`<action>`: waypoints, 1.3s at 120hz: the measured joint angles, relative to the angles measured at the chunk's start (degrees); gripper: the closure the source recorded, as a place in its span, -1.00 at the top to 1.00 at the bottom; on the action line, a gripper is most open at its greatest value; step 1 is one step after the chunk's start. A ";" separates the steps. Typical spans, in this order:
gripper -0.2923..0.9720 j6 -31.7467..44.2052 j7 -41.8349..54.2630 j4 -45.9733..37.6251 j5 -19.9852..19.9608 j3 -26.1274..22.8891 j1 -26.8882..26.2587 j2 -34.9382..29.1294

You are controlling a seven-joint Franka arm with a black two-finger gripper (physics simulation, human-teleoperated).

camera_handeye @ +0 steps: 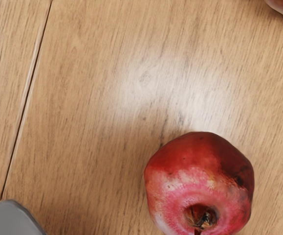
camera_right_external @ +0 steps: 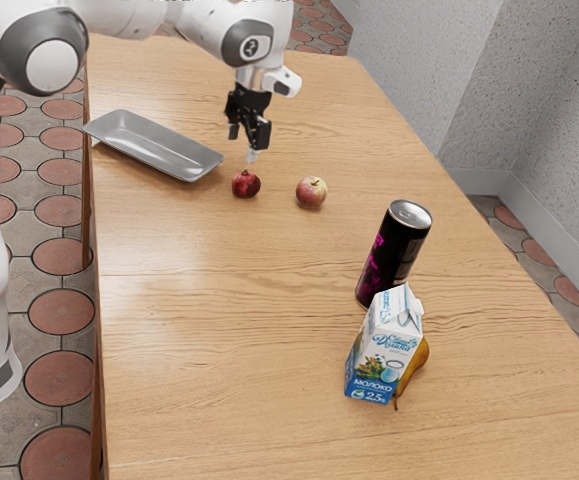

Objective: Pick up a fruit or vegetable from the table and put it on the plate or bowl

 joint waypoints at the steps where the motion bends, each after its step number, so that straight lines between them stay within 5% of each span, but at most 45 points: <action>1: 0.54 0.00 0.01 0.02 -0.03 0.00 -0.09 0.08; 30: 0.54 0.14 0.41 -0.15 -1.55 -0.42 -3.54 1.93; 156: 0.54 2.33 1.85 -1.03 -3.28 -0.21 -2.31 4.18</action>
